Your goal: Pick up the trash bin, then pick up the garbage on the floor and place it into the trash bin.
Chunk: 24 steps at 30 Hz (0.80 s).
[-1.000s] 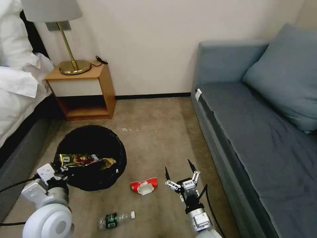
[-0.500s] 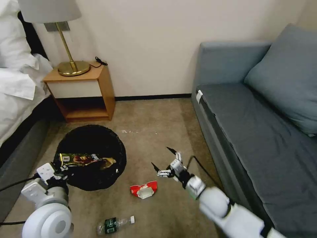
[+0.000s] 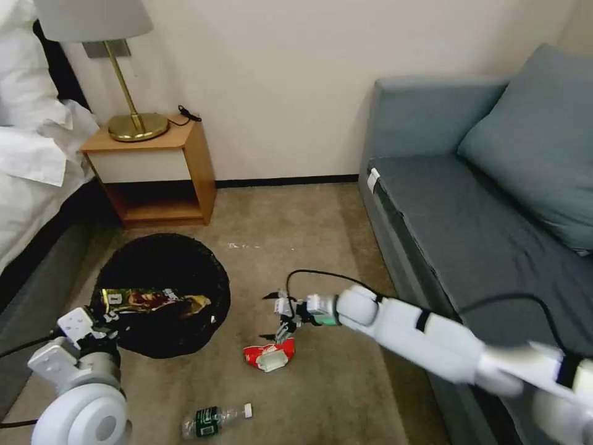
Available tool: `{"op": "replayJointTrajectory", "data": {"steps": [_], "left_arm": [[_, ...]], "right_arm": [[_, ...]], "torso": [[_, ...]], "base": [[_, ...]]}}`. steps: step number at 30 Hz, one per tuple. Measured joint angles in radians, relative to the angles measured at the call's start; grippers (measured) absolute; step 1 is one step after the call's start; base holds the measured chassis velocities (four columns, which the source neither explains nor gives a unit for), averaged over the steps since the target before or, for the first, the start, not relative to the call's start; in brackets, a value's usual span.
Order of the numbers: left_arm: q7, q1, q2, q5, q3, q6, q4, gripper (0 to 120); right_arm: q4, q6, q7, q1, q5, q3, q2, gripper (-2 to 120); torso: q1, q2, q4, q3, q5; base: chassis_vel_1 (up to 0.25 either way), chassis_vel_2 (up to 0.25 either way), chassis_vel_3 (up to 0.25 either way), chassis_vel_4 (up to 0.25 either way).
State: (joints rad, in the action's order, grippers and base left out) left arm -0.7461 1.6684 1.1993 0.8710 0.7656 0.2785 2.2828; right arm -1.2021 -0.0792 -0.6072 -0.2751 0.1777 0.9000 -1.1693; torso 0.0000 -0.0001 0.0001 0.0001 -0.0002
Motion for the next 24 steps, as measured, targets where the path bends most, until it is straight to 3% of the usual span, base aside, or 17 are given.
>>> {"op": "replayJointTrajectory", "data": {"steps": [5, 8, 14, 24], "left_arm": [[0.002, 0.005, 0.010, -0.006, 0.002, -0.001, 0.000, 3], [0.002, 0.004, 0.015, -0.007, 0.004, -0.002, -0.001, 3], [0.003, 0.004, 0.018, -0.008, 0.011, -0.002, -0.001, 3], [0.004, 0.018, 0.033, -0.016, 0.019, -0.003, 0.010, 3]], "right_arm": [[-0.007, 0.017, -0.102, 0.027, -0.069, 0.063, -0.049, 100], [-0.025, 0.036, -0.113, 0.028, -0.067, 0.092, -0.073, 100], [-0.075, 0.105, -0.056, 0.033, -0.025, 0.189, -0.147, 100], [-0.038, 0.186, 0.078, 0.004, -0.033, 0.276, -0.289, 100]], "torso": [[0.000, 0.000, -0.0001, 0.000, 0.0000], [0.000, 0.000, -0.0002, 0.000, -0.0001], [0.000, 0.000, -0.0001, 0.000, 0.0001], [0.000, 0.000, 0.0000, 0.000, 0.0000]], "base": [[0.000, 0.000, 0.000, 0.000], [0.000, 0.000, 0.000, 0.000], [0.000, 0.000, 0.000, 0.000], [0.000, 0.000, 0.000, 0.000]]}}
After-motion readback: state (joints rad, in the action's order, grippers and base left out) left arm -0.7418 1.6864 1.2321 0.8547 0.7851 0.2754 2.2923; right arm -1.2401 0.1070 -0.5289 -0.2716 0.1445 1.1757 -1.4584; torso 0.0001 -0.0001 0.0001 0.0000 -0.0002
